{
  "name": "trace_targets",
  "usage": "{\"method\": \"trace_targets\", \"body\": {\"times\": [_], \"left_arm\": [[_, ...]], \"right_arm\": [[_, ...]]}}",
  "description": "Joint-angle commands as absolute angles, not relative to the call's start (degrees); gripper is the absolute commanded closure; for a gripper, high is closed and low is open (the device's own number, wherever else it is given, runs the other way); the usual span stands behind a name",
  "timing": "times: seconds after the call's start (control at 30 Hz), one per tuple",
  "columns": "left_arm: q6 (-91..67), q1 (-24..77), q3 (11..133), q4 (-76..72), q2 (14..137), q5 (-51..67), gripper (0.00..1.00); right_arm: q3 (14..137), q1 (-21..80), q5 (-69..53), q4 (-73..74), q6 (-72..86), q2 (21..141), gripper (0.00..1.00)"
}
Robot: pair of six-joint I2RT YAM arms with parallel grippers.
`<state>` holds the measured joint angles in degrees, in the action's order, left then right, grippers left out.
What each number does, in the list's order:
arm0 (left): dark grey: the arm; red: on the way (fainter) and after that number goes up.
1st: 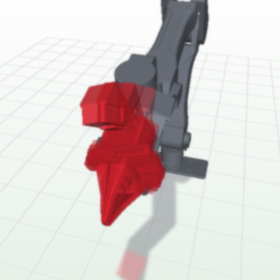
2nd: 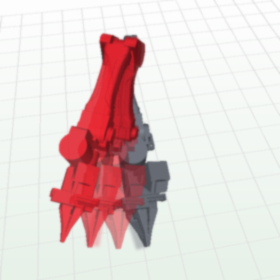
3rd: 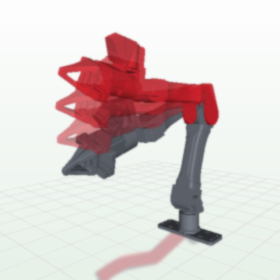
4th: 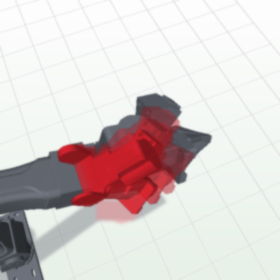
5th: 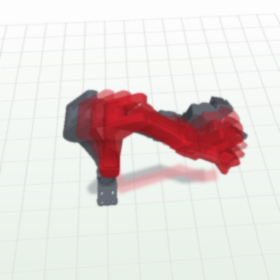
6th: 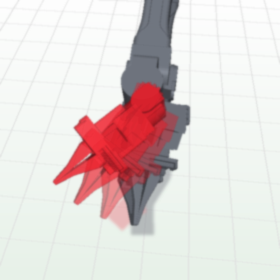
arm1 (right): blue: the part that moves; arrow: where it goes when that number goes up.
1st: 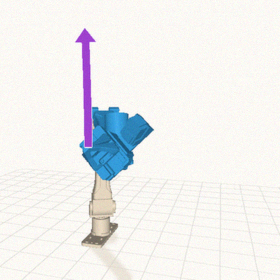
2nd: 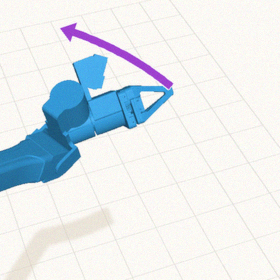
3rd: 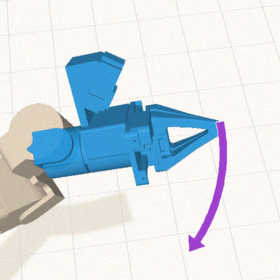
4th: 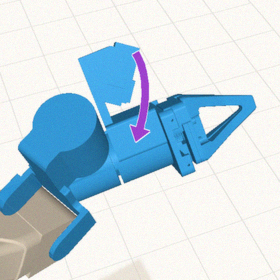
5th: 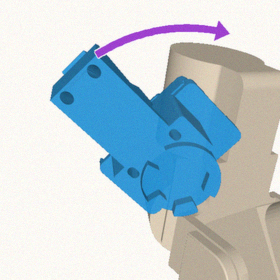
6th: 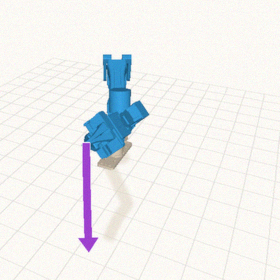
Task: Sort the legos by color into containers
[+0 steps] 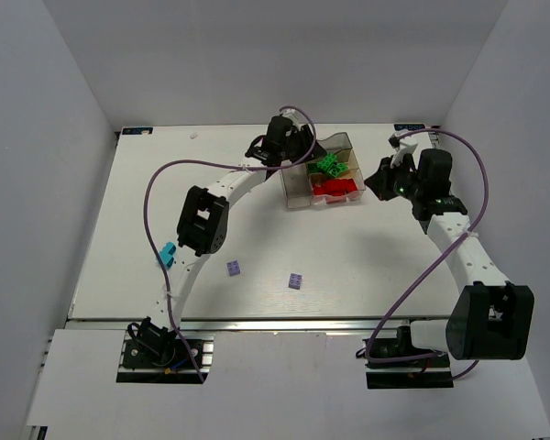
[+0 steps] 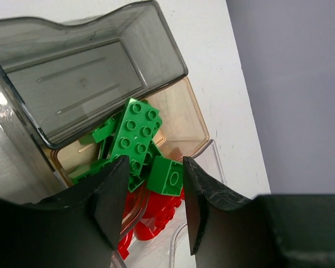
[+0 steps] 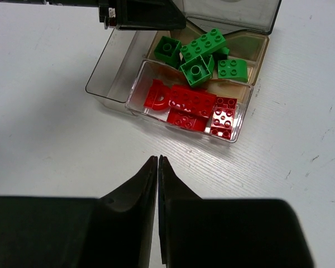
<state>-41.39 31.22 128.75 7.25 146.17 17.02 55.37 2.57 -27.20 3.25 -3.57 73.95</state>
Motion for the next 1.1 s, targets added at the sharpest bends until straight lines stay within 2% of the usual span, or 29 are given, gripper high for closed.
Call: {"method": "trace_targets", "body": {"times": [0.0, 0.1, 0.17, 0.2, 0.23, 0.27, 0.3, 0.37, 0.4, 0.47, 0.5, 0.6, 0.7, 0.87, 1.07], "left_arm": [[-40.87, 30.76, 131.48, 5.36, 141.07, 15.65, 0.47], [-40.35, 30.15, 130.09, 5.36, 138.09, 15.73, 0.52], [-39.56, 29.62, 126.33, 5.01, 133.88, 15.64, 0.65], [-38.25, 29.62, 124.73, 4.84, 132.38, 15.73, 0.72], [-37.54, 29.01, 123.15, 5.1, 130.71, 15.91, 0.8], [-36.66, 29.0, 121.39, 5.18, 127.13, 16.08, 0.83], [-35.08, 28.48, 117.2, 5.62, 125.0, 16.35, 0.84], [-33.67, 28.48, 112.52, 6.15, 118.09, 16.44, 0.84], [-32.27, 27.87, 106.67, 6.24, 115.43, 16.35, 0.82], [-31.03, 27.86, 100.32, 6.07, 109.72, 14.69, 0.75], [-29.81, 27.25, 93.67, 6.15, 103.86, 13.81, 0.57], [-28.22, 27.25, 84.14, 6.41, 92.17, 10.39, 0.39], [-28.3, 27.25, 73.41, 8.08, 82.4, 8.27, 0.34], [-31.46, 27.25, 59.1, 9.84, 69.8, 3.96, 0.32], [-33.92, 27.25, 53.62, 13.18, 61.09, -1.93, 0.3]], "right_arm": [[55.46, 2.2, -28.56, 2.02, -4.48, 72.24, 0.89], [55.81, 2.2, -29.79, 2.11, -4.92, 72.33, 0.83], [56.07, 2.11, -31.72, 2.55, -7.19, 72.77, 0.78], [56.68, 2.2, -35.03, 3.24, -8.6, 73.47, 0.69], [57.21, 2.11, -37.16, 5.17, -10.27, 74.17, 0.66], [57.74, 2.11, -39.18, 6.58, -14.29, 74.96, 0.64], [58.27, 2.28, -41.72, 7.72, -16.33, 76.71, 0.69], [60.11, 2.55, -43.41, 10.45, -20.02, 78.74, 0.91], [60.99, 2.37, -42.98, 10.89, -22.3, 81.1, 1.0], [63.89, 2.46, -42.19, 11.16, -23.81, 83.4, 1.0], [65.29, 2.55, -41.23, 11.51, -24.6, 86.19, 1.0], [71.09, 2.81, -39.03, 12.65, -24.7, 91.29, 1.0], [75.93, 3.34, -37.45, 12.83, -24.96, 95.78, 1.0], [81.55, 4.66, -36.83, 12.04, -25.93, 102.2, 1.0], [88.85, 6.06, -36.48, 14.15, -27.68, 109.42, 1.0]]}}
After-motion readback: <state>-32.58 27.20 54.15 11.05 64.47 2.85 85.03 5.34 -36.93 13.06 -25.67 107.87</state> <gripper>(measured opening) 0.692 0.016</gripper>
